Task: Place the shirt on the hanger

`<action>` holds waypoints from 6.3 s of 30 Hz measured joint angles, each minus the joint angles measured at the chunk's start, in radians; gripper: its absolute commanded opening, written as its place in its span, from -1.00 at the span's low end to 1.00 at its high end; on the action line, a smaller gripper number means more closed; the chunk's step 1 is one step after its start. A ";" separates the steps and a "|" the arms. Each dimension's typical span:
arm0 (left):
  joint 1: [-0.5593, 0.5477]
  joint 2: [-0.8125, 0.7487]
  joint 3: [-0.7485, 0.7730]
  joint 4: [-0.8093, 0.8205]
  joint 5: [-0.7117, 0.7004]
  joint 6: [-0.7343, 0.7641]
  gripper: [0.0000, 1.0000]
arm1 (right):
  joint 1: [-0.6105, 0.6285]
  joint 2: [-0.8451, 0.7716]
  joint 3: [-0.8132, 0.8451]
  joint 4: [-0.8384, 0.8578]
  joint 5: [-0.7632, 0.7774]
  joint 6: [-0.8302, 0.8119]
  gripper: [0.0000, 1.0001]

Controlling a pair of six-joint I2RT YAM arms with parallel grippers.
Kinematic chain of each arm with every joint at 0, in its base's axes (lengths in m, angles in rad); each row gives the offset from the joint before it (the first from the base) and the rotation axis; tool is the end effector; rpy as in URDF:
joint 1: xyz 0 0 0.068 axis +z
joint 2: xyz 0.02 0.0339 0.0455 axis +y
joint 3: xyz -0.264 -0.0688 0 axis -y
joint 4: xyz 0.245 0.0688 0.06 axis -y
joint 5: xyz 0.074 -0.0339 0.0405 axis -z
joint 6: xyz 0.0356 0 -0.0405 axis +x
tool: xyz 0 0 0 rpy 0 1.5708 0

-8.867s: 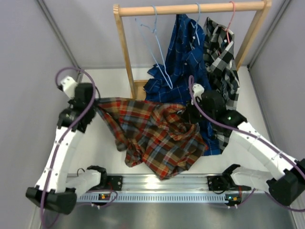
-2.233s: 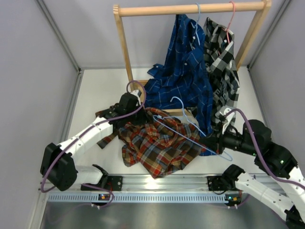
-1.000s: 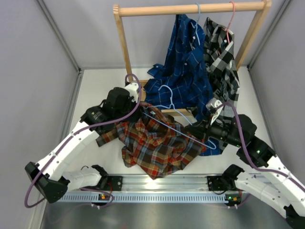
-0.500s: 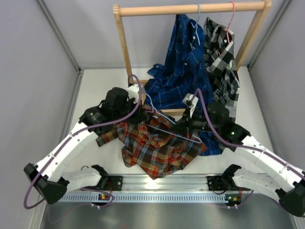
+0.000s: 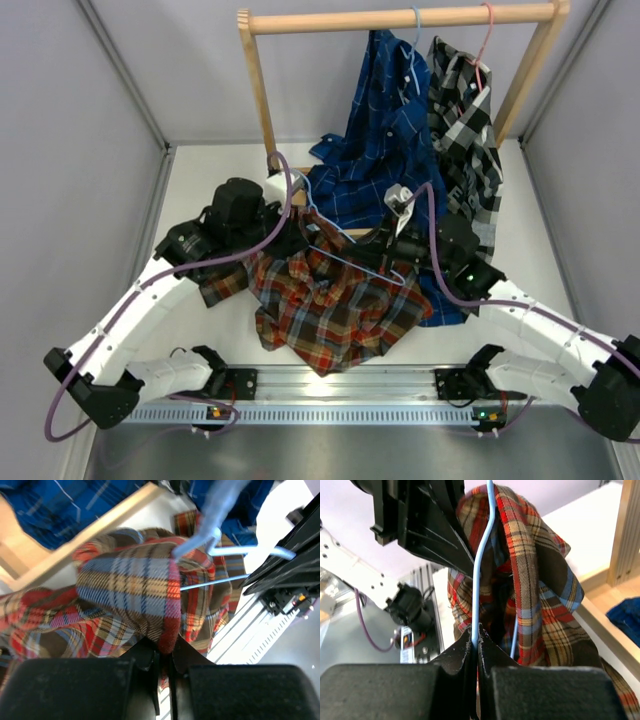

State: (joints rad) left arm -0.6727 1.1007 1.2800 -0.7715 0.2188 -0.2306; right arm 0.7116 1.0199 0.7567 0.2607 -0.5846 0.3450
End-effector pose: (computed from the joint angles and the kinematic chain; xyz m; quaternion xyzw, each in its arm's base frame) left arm 0.1681 -0.1438 0.3909 0.2424 0.8448 -0.2906 0.3783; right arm 0.1672 0.1701 0.3324 -0.3237 0.6295 0.5171 0.4812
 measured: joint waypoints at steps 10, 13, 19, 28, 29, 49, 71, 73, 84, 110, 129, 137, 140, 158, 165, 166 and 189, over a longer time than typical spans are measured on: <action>-0.005 -0.010 0.204 -0.051 -0.037 0.097 0.96 | 0.006 -0.053 -0.259 0.435 0.071 0.125 -1.00; -0.005 -0.107 0.189 0.008 -0.099 0.210 0.96 | 0.006 -0.077 -0.286 0.494 0.097 0.148 -1.00; 0.015 -0.294 0.002 0.212 -0.200 0.433 0.95 | 0.006 -0.141 -0.311 0.551 0.120 0.175 -1.00; 0.123 -0.045 0.012 0.241 0.252 0.644 0.85 | 0.006 -0.236 -0.348 0.517 0.096 0.174 -1.00; 0.127 -0.046 0.019 0.236 0.306 0.660 0.81 | 0.005 -0.252 -0.356 0.509 0.089 0.171 -1.00; 0.146 -0.017 0.162 0.098 0.785 0.790 0.60 | 0.003 -0.410 -0.322 0.254 -0.122 0.112 -1.00; 0.152 0.003 0.137 -0.001 0.936 0.758 -1.00 | -0.006 -0.299 -0.117 0.082 -0.274 0.072 -0.87; 0.152 -0.004 0.137 -0.003 0.921 0.761 -1.00 | -0.006 -0.302 -0.110 0.064 -0.255 0.057 0.31; 0.146 -0.134 0.003 0.104 0.463 0.498 -1.00 | -0.005 -0.689 -0.146 -0.329 0.266 0.048 0.99; 0.146 -0.410 -0.359 0.485 0.153 0.019 -1.00 | 0.271 0.091 -0.337 0.216 0.490 0.468 -0.21; 0.146 -0.601 -0.380 0.356 0.216 0.134 -1.00 | 0.000 -0.109 -0.199 -0.095 0.485 0.352 -1.00; 0.145 -0.767 -0.488 0.315 0.241 0.202 -1.00 | -0.180 -0.059 0.062 -0.348 0.172 0.261 -1.00; 0.145 -0.778 -0.489 0.312 0.234 0.230 -1.00 | -0.221 -0.014 0.142 -0.429 0.098 0.229 -1.00; 0.145 -0.535 -0.350 0.296 0.166 0.347 -1.00 | -0.109 0.339 0.781 -0.991 0.554 -0.053 -1.00; 0.146 -0.441 -0.220 0.258 0.193 0.399 -1.00 | 0.014 0.553 1.093 -1.100 0.874 -0.109 -1.00; 0.145 -0.429 -0.218 0.251 0.195 0.405 -1.00 | 0.019 0.570 1.112 -1.109 0.903 -0.111 -1.00; -0.013 -0.352 -0.381 0.277 -0.127 0.303 -1.00 | -0.191 0.481 0.853 -0.983 0.536 -0.074 -1.00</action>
State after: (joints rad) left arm -0.6853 0.7490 0.8989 -0.4942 0.0917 0.0723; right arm 0.5205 1.5005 1.6100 -0.7227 -0.0490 0.2714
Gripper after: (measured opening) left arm 0.060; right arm 0.013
